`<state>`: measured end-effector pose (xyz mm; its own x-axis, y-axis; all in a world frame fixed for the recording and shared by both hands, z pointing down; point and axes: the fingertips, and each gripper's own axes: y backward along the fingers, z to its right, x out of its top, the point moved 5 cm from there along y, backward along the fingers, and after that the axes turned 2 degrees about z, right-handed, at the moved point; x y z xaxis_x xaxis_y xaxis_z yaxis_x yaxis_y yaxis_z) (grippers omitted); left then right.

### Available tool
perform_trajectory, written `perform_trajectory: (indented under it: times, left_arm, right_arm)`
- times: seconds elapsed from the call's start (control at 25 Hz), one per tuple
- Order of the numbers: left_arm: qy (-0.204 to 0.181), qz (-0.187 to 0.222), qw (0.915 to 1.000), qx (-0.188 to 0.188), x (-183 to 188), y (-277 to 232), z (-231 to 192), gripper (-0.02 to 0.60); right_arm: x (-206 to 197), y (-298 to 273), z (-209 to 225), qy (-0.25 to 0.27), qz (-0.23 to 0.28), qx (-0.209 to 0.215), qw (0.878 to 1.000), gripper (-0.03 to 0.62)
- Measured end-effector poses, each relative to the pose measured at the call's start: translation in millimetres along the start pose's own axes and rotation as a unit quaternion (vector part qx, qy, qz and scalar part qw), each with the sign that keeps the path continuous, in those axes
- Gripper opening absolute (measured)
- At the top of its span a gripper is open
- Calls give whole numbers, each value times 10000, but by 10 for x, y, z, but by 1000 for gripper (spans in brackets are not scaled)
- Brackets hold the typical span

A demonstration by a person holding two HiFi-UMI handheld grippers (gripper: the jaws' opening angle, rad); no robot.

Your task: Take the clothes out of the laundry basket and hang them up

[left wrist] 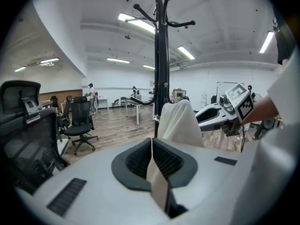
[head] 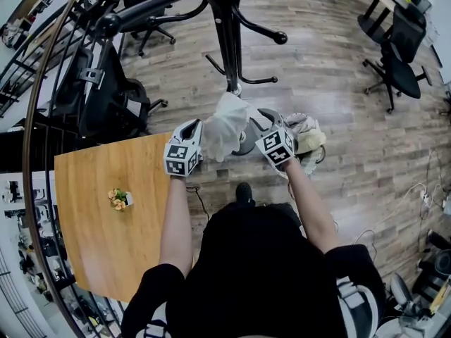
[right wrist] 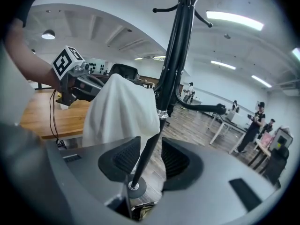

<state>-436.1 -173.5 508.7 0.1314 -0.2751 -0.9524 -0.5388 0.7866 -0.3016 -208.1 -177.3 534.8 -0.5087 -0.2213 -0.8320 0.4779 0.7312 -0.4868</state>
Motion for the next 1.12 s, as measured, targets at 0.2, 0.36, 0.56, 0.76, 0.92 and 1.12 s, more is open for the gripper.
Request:
perform_trajectory:
  times: [0.2,0.36,0.56,0.76,0.92,1.12]
  left_arm:
    - [-71,83,9999,93,28,116,14,25]
    - [-138,106,9996,229,68,241,65,24]
    - [-105,160,9992,347,108,374,300,25]
    - [-56,142,9991,383,111,445,683,25]
    - [-36,113,9992,388,97,391,1098,25]
    - [-84,136,9996,236,130,239,1714,25]
  right_arm:
    - [-50,57,4,-59,52,7,10000,153]
    - [-88,161,70,-175,170,-39,9997,152]
    - [-192,364,148,-174,223,33,9996,150]
    - [-334,700,392,-160,285,-6,9995,149]
    - [-640,1067,596,-296,217,-39,9993,147]
    - [-1058,1544,769,-385,118,-80,9992,147]
